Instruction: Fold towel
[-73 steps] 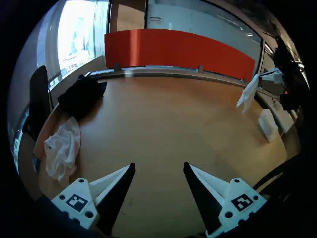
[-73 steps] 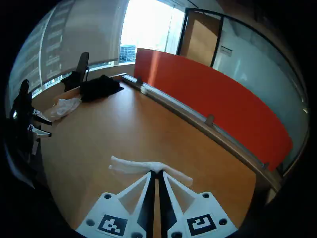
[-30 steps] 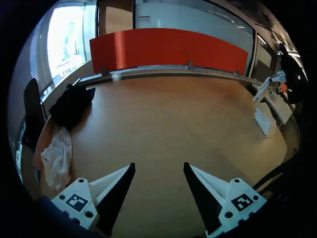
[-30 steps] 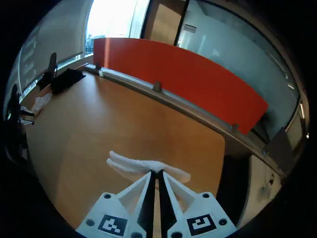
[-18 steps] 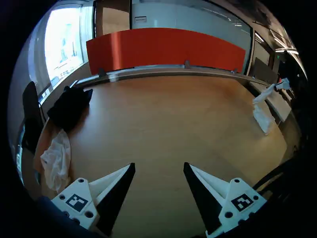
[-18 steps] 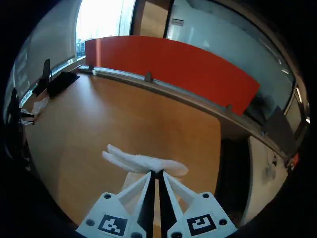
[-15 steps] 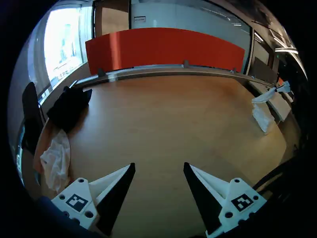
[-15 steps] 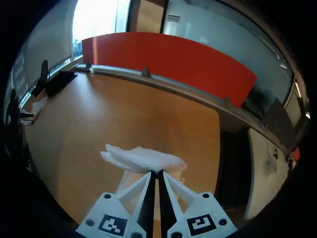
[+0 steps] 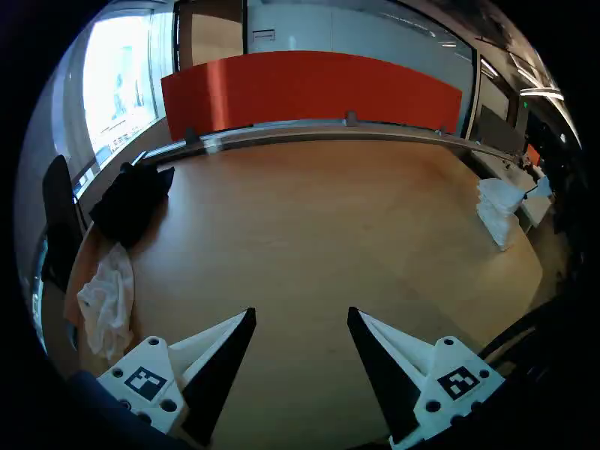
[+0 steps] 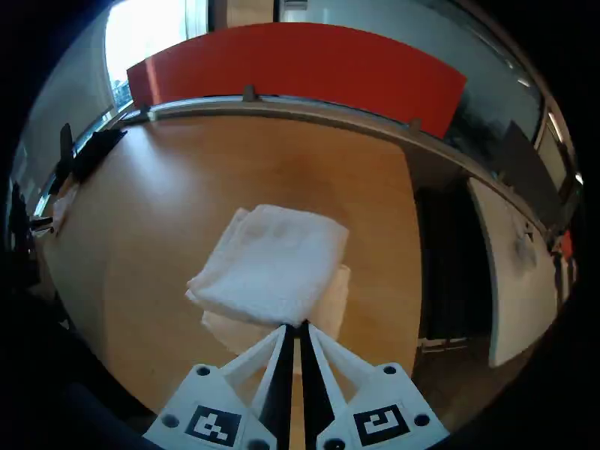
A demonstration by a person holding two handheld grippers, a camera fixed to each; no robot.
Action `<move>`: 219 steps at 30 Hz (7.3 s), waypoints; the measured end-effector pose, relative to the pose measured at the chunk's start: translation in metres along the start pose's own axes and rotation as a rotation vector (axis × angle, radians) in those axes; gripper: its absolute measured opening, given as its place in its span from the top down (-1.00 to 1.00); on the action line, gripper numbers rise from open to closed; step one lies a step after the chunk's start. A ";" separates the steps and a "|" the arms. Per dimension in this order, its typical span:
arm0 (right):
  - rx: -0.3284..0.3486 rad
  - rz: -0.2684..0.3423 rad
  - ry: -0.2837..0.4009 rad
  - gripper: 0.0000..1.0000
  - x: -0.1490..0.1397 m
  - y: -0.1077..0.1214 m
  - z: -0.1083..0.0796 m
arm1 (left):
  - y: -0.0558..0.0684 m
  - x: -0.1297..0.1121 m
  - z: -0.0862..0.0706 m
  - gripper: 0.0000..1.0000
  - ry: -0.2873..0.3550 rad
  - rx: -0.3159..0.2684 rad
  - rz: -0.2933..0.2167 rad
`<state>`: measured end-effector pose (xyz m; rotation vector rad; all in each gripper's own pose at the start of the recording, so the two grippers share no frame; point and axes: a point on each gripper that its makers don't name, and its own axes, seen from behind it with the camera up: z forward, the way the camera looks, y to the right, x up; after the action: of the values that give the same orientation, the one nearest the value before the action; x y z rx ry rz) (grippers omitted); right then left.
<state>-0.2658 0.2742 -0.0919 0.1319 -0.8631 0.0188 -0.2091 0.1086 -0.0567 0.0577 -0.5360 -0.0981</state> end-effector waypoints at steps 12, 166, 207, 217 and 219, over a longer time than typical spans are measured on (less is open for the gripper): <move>-0.025 0.036 -0.053 0.89 -0.025 0.013 0.010 | -0.002 0.000 -0.001 -0.81 -0.001 0.007 0.002; -0.111 0.155 0.886 -0.99 0.235 -0.239 -0.067 | -0.092 0.238 -0.038 -0.81 0.651 0.095 -0.071; -0.024 0.154 0.899 -0.99 0.263 -0.307 -0.079 | -0.092 0.206 -0.014 -0.81 0.705 0.139 -0.022; -0.036 0.157 0.923 -0.99 0.262 -0.311 -0.071 | -0.101 0.170 0.015 -0.81 0.729 0.172 -0.027; -0.040 0.157 0.923 -0.99 0.260 -0.311 -0.068 | -0.105 0.164 0.021 -0.81 0.734 0.179 -0.033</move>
<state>-0.0238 -0.0356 0.0283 0.0079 0.0505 0.1944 -0.0881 -0.0139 0.0361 0.2653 0.1912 -0.0544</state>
